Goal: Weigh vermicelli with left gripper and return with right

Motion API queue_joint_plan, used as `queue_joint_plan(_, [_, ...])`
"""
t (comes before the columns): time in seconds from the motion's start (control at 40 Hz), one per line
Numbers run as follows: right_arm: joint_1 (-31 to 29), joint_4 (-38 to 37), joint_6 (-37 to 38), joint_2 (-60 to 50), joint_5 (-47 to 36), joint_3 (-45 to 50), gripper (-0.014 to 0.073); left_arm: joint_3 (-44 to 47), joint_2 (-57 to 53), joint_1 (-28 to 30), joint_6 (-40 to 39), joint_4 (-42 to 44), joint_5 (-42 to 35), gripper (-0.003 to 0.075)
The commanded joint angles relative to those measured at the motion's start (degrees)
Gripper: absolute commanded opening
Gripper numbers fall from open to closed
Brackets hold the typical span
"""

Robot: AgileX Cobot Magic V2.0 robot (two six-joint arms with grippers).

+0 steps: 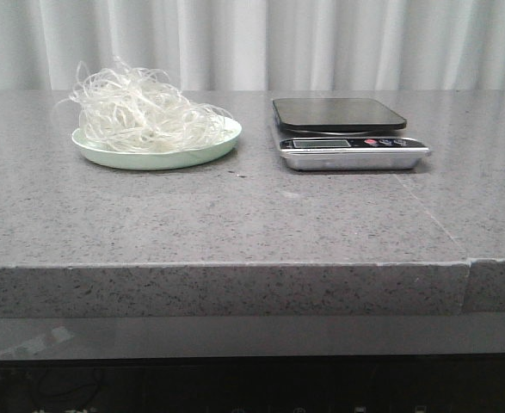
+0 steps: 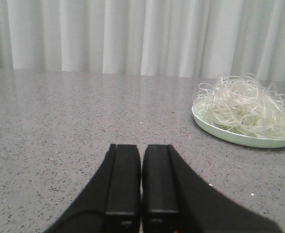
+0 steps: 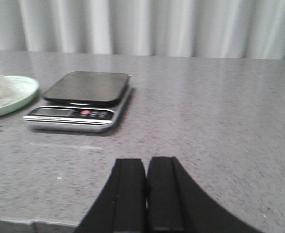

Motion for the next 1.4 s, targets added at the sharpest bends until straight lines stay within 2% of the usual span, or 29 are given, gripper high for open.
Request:
queue_joint_plan(0.0, [-2.44,1.27,-0.23,-1.55,-9.96,3.20,0.0165,2.10,-1.31,0.24,-0.32,-0.56,-4.71,0.0155])
queue_joint_plan(0.1, [-3.32,2.11,-0.23,-1.79,-13.10,6.83,0.0165,2.10,-1.31,0.24,-0.32,-0.56,-4.71,0.0155])
queue_joint_plan(0.2, [-3.83,2.11,-0.23,-1.79,-12.03,6.75,0.0165,2.10,-1.31,0.24,-0.32,-0.56,-4.71,0.0155])
queue_joint_plan(0.4, [-3.90,2.18,-0.23,-1.79,-15.50,6.75,0.0165,2.10,-1.31,0.24,-0.32,-0.56,-4.71,0.0155])
queue_joint_plan(1.38, [-3.90,2.18,-0.23,-1.79,-15.43,6.75,0.0165,2.10,-1.31,0.24,-0.32,-0.56,-4.71,0.0155])
